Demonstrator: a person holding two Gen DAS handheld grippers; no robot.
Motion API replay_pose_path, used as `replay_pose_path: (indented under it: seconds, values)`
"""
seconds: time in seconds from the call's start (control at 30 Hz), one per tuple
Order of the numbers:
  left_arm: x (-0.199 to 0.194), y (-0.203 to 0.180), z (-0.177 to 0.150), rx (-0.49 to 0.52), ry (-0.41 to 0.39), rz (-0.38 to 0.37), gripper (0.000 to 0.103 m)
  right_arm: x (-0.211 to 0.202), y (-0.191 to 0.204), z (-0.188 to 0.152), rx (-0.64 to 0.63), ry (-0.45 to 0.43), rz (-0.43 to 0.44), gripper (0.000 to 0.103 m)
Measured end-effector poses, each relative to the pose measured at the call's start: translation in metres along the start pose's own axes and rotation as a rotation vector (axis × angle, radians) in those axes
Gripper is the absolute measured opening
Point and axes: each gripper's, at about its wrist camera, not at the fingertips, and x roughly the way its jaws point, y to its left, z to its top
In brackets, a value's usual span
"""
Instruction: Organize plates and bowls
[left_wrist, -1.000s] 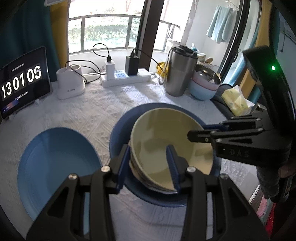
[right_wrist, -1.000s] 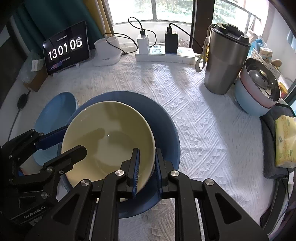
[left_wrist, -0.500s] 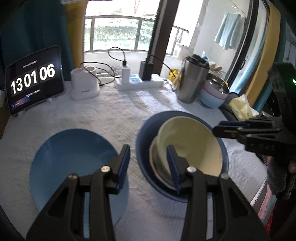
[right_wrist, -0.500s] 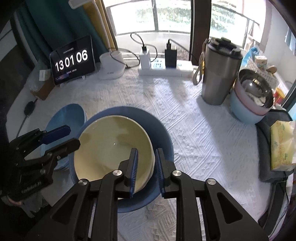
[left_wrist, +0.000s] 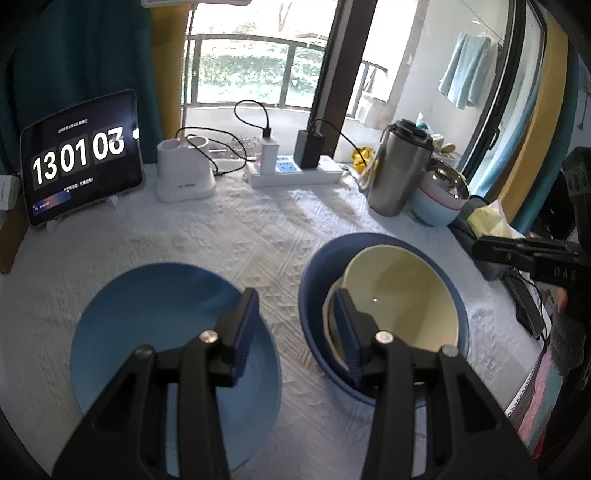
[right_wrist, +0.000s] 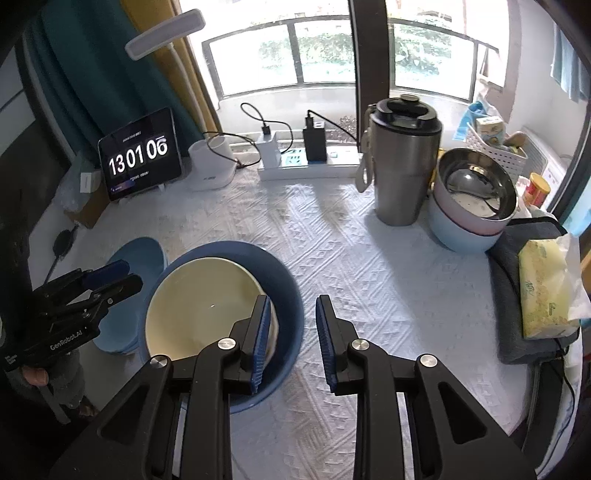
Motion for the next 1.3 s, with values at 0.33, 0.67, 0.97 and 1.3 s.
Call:
replay_pose_path:
  seconds: [0.33,0.67,0.97,1.3]
  values:
    - [0.014,0.007,-0.005,-0.009,0.052,0.038,0.044,0.013,-0.014,-0.013,0.026,0.018,0.029,0.033]
    - [0.023,0.003,-0.011,0.018,0.108,0.042,0.044,0.037,-0.018,-0.025,0.038,0.054,0.066,0.035]
    - [0.034,-0.004,-0.013,0.051,0.142,0.052,0.045,0.051,-0.023,-0.034,0.071,0.077,0.089,0.036]
    - [0.041,-0.007,-0.011,0.078,0.148,0.091,0.045,0.055,-0.015,-0.036,0.082,0.048,0.007,0.037]
